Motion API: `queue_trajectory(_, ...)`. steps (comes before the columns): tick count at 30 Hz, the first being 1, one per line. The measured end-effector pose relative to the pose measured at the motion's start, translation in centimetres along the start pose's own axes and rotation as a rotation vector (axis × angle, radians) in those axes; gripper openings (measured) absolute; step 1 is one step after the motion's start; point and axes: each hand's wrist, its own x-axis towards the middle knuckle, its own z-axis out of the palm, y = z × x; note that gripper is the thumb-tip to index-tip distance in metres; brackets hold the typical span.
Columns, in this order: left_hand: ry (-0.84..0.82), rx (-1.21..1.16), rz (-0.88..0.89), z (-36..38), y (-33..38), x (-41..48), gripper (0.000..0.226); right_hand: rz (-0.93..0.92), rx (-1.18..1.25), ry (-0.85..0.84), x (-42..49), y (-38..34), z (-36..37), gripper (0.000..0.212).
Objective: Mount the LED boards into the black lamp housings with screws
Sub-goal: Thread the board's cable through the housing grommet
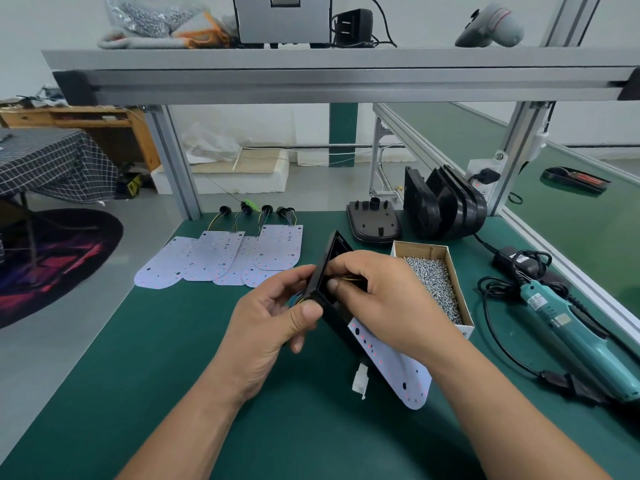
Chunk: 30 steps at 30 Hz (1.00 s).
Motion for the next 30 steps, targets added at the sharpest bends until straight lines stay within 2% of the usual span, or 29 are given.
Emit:
queue_trajectory(3,-0.003,0.007,0.019,-0.06,-0.15,0.14,0.059,0.088,0.063,0.054,-0.11,-0.04,0.12,0.012)
queue_trajectory(6,-0.034,0.036,0.033,-0.06,-0.31,0.18,0.061,0.073,0.021,0.104,-0.07,-0.13,0.43,0.012)
queue_trajectory(8,-0.053,0.046,0.051,-0.03,-0.31,-0.02,0.06,0.055,0.006,0.107,-0.06,-0.31,0.61,0.018)
queue_trajectory(11,-0.045,0.033,0.052,-0.11,-0.12,-0.16,0.058,0.073,0.134,0.067,-0.09,-0.59,0.82,0.033)
queue_trajectory(15,0.008,0.014,0.029,-0.26,-0.07,0.06,0.053,0.07,0.113,-0.026,-0.09,-0.18,0.33,0.022)
queue_trajectory(21,0.006,0.025,0.055,-0.09,-0.22,0.22,0.048,0.118,0.122,0.107,0.06,0.19,0.48,0.019)
queue_trajectory(24,-0.006,0.022,0.066,-0.09,-0.28,0.09,0.05,0.062,0.058,0.119,-0.01,0.32,0.81,0.014)
queue_trajectory(30,-0.043,0.022,0.068,-0.17,-0.32,-0.08,0.062,0.048,0.08,0.053,0.22,-0.19,0.54,0.024)
